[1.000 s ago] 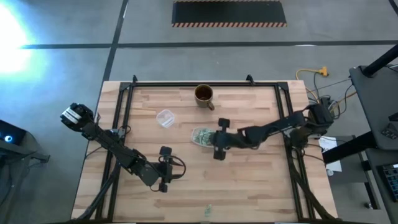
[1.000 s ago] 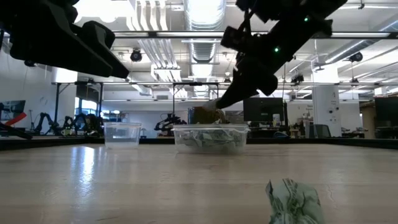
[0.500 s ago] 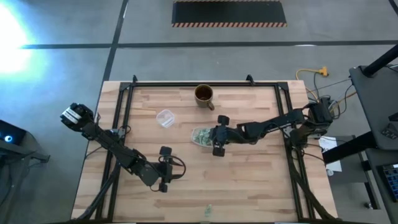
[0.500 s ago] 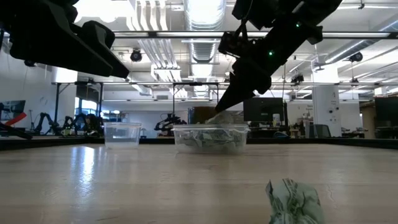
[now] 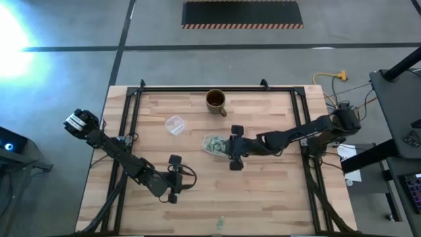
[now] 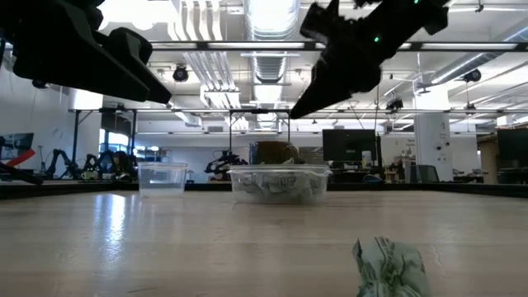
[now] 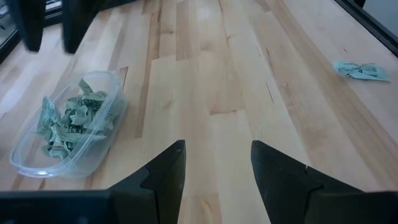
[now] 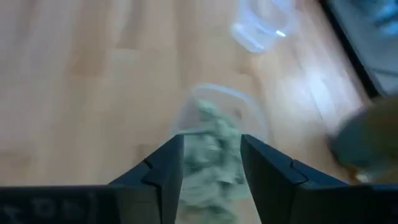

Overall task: Pick and place Stevia / Truvia into bins
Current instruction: Put the green stevia packet into the transparent container

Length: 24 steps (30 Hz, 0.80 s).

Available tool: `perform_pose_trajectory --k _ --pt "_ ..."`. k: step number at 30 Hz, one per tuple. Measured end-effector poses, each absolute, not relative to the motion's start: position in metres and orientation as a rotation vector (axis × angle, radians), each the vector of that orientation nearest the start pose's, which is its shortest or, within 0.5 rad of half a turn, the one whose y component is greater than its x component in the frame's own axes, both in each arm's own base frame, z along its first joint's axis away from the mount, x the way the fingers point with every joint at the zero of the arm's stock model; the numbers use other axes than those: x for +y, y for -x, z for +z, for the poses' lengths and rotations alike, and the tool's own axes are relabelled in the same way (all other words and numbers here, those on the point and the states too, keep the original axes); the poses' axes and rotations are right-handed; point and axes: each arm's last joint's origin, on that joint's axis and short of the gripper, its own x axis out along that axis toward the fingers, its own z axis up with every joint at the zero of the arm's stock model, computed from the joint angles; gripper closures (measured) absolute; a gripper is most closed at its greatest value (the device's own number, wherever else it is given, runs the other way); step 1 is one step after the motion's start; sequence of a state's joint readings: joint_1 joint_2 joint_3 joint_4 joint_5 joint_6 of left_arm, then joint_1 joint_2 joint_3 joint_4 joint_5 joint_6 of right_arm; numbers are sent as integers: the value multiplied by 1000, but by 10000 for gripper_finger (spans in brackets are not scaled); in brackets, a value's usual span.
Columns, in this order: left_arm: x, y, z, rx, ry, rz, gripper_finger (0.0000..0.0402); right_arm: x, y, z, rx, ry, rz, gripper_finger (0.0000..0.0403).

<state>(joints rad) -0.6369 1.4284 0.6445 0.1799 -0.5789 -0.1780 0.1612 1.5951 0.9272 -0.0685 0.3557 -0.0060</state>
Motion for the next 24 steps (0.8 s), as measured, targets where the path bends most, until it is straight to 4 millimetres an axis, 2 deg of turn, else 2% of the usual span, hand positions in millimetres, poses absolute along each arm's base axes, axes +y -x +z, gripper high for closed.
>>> perform_pose_trajectory --k 5,10,17,24 --pt "-150 -230 182 497 -171 -12 236 71 -317 202 721 190 103 265" --pt "-150 -230 183 491 -166 -12 236 102 -314 190 747 143 365 273" --pt "-153 -234 189 422 -115 -17 236 143 -316 166 717 131 549 282" --pt "-154 -236 195 371 -77 -21 236 164 -320 147 668 130 617 287"
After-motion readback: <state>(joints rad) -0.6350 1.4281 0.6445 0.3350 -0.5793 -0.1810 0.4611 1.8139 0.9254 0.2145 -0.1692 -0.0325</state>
